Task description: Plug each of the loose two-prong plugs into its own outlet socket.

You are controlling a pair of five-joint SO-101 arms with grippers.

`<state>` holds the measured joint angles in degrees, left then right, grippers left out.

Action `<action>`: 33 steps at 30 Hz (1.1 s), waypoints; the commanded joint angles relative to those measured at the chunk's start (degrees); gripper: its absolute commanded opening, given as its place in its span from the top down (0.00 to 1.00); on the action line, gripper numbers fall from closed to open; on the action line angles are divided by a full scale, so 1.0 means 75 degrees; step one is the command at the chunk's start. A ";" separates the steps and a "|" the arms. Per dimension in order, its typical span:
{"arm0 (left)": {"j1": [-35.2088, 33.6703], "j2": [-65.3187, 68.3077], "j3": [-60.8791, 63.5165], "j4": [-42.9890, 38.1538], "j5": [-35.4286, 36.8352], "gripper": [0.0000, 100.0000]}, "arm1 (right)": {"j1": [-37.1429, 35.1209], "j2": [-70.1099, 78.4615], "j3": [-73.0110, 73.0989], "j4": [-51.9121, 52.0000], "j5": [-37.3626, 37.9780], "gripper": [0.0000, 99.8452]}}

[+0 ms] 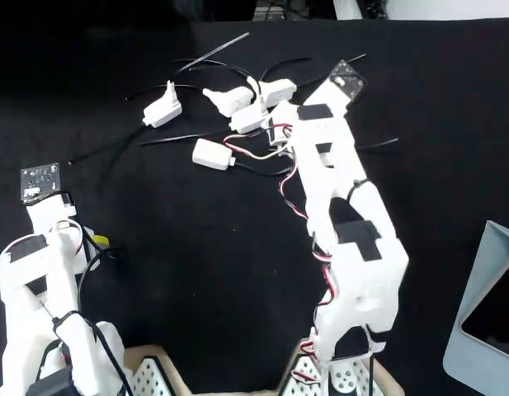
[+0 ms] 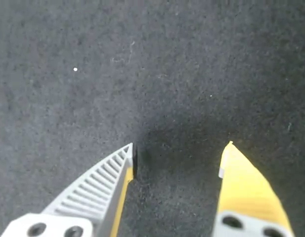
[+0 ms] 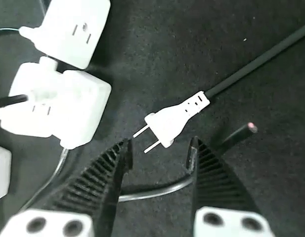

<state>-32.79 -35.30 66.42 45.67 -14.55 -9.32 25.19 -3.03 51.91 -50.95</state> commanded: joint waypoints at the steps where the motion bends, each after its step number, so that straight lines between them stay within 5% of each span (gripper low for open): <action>1: -0.0029 -0.0047 -0.0029 -0.0094 0.0059 0.72 | 0.0094 0.0170 -0.0064 -0.0375 -0.0129 0.82; 14: -0.0029 -0.0047 -0.0018 -0.0094 0.0059 0.72 | 0.0598 0.1776 -0.0920 -0.0563 -0.0375 0.82; 20: -0.0029 -0.0047 -0.0018 -0.0094 0.0047 0.72 | 0.0633 0.2069 -0.1659 0.0469 -0.0352 0.99; 33: -0.0018 -0.0047 -0.0018 -0.0094 0.0035 0.72 | 0.0586 0.1213 -0.2163 0.2673 0.0434 0.99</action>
<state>-32.79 -35.30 66.42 45.67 -14.55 -6.07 38.37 -17.71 67.56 -51.21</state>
